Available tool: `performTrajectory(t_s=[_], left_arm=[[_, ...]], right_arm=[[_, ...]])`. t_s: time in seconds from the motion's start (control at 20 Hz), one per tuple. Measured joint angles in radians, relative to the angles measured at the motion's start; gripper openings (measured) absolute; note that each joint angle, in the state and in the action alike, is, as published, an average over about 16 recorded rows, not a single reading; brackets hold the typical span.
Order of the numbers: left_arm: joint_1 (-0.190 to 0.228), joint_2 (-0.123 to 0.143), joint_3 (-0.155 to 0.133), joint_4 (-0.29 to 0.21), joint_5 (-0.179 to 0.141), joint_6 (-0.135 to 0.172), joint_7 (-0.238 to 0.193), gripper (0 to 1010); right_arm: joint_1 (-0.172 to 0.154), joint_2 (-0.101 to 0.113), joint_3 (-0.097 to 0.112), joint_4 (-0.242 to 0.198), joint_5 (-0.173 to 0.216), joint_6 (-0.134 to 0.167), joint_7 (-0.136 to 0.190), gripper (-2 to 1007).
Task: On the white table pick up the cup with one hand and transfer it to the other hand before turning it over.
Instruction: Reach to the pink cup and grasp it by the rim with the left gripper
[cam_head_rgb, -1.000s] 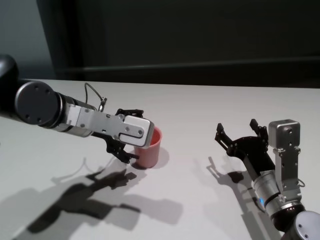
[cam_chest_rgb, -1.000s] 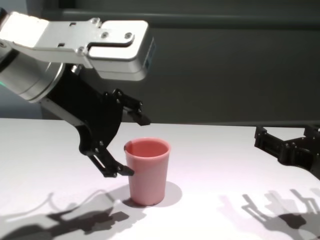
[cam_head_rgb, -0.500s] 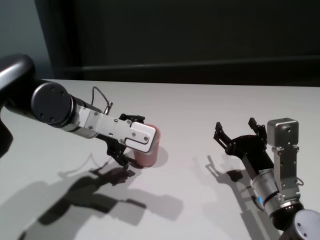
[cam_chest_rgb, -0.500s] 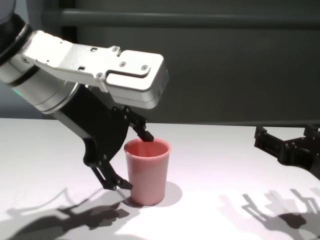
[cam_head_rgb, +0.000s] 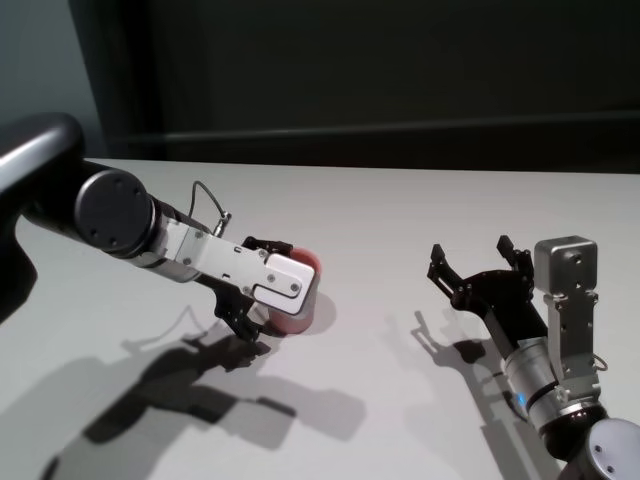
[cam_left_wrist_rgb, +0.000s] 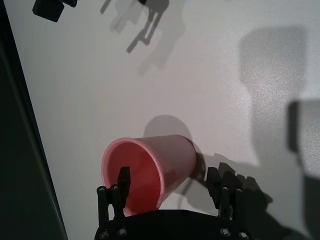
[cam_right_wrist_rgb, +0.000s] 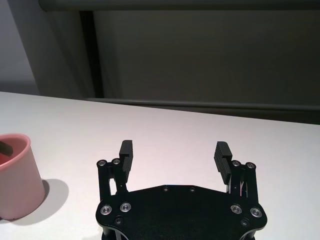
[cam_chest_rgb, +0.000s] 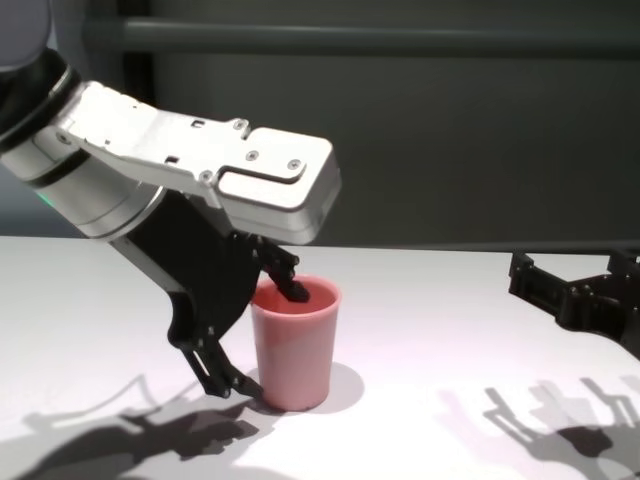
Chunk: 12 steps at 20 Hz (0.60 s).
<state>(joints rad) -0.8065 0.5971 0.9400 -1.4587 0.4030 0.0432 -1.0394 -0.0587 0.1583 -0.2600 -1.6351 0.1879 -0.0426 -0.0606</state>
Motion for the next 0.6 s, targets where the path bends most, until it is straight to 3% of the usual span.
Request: performTrajectory(t_s=[0.6], left_arm=[[-0.005, 0.006, 0.042, 0.000, 0.002, -0.009, 0.012, 915]], right_arm=[[0.000, 0.000, 0.000, 0.000, 0.000, 0.000, 0.000, 1002]])
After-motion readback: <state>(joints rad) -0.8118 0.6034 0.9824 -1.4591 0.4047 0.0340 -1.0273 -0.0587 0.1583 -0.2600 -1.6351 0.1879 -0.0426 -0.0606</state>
